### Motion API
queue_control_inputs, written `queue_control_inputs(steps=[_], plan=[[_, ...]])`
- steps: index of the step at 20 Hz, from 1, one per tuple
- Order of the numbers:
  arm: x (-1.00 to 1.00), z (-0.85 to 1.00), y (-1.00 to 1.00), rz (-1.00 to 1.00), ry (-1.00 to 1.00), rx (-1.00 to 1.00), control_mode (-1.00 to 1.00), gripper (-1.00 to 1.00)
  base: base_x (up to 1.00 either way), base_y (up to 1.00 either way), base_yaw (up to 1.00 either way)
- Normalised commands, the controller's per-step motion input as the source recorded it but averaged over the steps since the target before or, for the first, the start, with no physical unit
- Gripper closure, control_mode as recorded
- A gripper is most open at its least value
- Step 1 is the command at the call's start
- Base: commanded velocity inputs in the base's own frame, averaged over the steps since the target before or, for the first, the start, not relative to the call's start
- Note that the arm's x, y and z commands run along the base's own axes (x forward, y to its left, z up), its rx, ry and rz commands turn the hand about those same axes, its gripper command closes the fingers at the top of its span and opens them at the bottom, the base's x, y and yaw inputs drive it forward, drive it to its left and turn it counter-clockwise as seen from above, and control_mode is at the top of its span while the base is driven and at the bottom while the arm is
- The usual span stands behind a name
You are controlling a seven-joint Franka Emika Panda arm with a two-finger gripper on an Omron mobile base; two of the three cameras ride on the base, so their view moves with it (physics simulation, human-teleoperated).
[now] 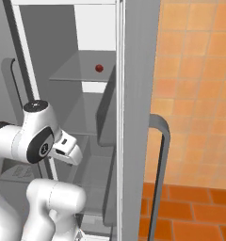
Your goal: Take the strawberry from the fridge and place it on top of the pancake, located on the dining counter.
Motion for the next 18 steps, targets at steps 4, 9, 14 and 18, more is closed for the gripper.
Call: queue_control_inputs(steps=[4, 9, 14, 18], plan=[[0.0, 0.0, 0.0, 0.0, 0.0, 0.0, 1.0, -1.0, 0.09, 0.0, 0.0], [0.0, 0.0, 0.0, 0.0, 0.0, 0.0, 1.0, -1.0, 0.09, 0.0, 0.0], [0.17, 0.35, 0.0, 0.05, -0.22, -0.06, -1.0, -1.0, 0.02, 0.0, 0.0], [0.21, 0.78, 0.08, 0.12, -0.22, -0.2, -1.0, -1.0, 0.0, 0.0, 0.0]])
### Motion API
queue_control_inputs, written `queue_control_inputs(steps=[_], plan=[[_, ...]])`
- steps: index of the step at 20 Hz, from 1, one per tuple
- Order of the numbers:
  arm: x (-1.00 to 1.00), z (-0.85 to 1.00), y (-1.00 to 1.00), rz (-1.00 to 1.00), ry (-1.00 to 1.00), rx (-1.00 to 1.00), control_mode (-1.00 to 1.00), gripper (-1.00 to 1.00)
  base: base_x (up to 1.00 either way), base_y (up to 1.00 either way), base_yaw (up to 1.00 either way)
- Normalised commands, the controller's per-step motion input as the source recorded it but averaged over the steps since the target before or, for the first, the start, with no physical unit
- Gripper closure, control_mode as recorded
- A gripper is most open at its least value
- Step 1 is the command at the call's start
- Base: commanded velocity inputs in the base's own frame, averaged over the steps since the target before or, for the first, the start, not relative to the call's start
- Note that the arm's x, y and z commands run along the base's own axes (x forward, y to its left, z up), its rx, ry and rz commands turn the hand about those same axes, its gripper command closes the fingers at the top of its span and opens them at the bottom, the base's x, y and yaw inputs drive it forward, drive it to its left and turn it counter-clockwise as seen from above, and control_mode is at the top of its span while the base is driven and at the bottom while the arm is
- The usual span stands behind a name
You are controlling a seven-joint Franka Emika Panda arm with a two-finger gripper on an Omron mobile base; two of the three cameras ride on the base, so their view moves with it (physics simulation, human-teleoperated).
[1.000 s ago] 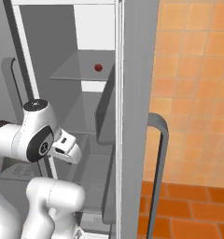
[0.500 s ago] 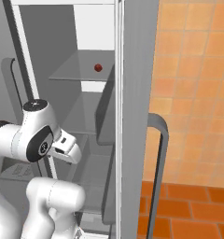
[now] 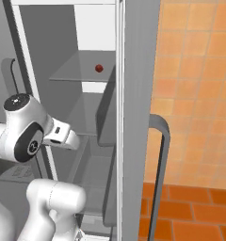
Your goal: Take the strawberry from the fridge and place it on top of the pancake, located on the dining counter.
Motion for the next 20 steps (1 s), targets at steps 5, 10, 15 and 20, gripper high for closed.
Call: queue_control_inputs(steps=[5, 10, 15, 20], plan=[[0.19, 0.77, -0.15, 0.38, -0.23, -0.08, -1.0, -1.0, 0.0, 0.0, 0.0], [0.31, 0.7, 0.07, 0.25, -0.18, -0.04, -1.0, -1.0, 0.0, 0.0, 0.0], [0.42, 0.54, 0.3, -0.01, -0.22, -0.1, -1.0, -1.0, 0.0, 0.0, 0.0], [0.39, 0.3, -0.13, -0.03, -0.12, 0.14, -1.0, -1.0, 0.0, 0.0, 0.0]])
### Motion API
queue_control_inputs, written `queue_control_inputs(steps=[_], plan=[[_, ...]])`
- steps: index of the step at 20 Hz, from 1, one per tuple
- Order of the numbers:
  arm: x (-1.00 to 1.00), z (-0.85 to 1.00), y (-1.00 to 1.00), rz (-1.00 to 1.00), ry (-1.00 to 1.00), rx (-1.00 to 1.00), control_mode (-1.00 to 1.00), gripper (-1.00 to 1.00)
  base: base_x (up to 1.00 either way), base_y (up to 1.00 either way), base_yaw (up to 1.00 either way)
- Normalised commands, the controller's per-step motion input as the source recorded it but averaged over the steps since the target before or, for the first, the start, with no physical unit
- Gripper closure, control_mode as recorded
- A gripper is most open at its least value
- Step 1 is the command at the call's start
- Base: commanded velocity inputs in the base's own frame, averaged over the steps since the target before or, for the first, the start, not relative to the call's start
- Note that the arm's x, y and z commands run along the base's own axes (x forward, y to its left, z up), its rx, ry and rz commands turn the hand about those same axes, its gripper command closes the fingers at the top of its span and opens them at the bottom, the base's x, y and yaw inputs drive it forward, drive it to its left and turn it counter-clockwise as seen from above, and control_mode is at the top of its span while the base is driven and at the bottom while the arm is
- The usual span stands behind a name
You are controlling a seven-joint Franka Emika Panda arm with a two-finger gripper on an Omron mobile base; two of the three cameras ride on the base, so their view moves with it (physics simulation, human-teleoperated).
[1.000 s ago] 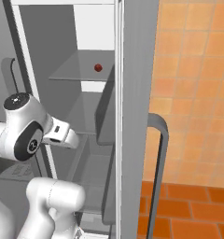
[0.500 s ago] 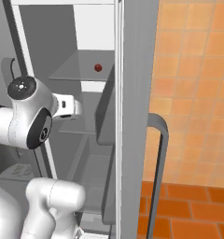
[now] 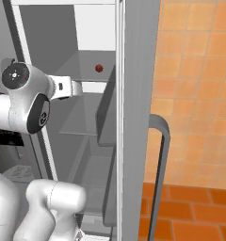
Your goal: Take the strawberry from the fridge and place it on top of the pancake, located on the dining counter.
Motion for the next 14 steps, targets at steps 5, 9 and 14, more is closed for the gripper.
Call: queue_control_inputs(steps=[5, 9, 14], plan=[[0.19, 0.72, -0.18, -0.1, -0.12, 0.19, -1.0, -1.0, 0.0, 0.0, 0.0], [0.35, 0.67, -0.3, -0.05, 0.0, 0.15, -1.0, -1.0, 0.0, 0.0, 0.0], [0.68, 0.04, -0.17, -0.02, 0.16, 0.05, -1.0, -1.0, 0.0, 0.0, 0.0]])
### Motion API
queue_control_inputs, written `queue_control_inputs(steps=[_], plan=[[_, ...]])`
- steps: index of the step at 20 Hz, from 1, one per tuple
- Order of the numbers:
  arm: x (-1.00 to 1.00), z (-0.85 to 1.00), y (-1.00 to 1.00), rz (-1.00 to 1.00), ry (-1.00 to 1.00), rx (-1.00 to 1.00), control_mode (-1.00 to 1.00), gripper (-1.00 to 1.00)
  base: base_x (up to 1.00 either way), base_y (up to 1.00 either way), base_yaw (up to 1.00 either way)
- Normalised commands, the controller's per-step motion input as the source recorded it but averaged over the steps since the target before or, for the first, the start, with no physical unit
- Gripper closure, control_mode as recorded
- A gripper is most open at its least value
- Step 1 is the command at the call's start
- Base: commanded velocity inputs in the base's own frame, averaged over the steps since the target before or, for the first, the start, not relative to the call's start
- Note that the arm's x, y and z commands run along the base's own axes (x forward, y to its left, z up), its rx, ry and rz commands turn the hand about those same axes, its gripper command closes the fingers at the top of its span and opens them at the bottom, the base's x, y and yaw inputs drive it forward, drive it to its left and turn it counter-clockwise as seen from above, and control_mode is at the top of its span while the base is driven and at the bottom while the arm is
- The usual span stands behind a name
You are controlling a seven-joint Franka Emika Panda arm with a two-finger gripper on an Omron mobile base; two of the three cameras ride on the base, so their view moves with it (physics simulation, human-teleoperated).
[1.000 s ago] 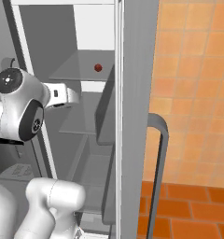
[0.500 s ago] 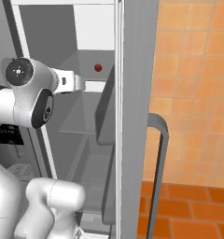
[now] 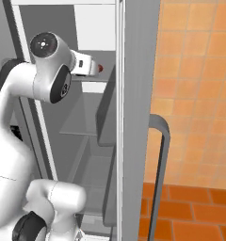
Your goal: Take the strawberry from the fridge and place it on top of the pancake, located on the dining counter.
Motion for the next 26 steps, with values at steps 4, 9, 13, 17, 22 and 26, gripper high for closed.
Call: queue_control_inputs(steps=[4, 9, 13, 17, 22, 26], plan=[[0.69, -0.16, 0.0, -0.03, 0.23, -0.04, -1.0, -1.0, 0.0, 0.0, 0.0], [0.65, -0.29, 0.0, -0.02, 0.0, -0.02, -1.0, -1.0, 0.0, 0.0, 0.0], [0.69, -0.12, 0.0, 0.0, 0.04, 0.0, -1.0, -1.0, 0.0, 0.0, 0.0], [0.69, 0.0, -0.02, 0.0, 0.0, 0.0, -1.0, -1.0, 0.0, 0.0, 0.0], [0.54, -0.07, -0.15, 0.0, 0.0, 0.0, -1.0, -1.0, 0.0, 0.0, 0.0], [0.19, -0.21, -0.03, 0.0, 0.02, 0.0, -1.0, -1.0, 0.0, 0.0, 0.0]])
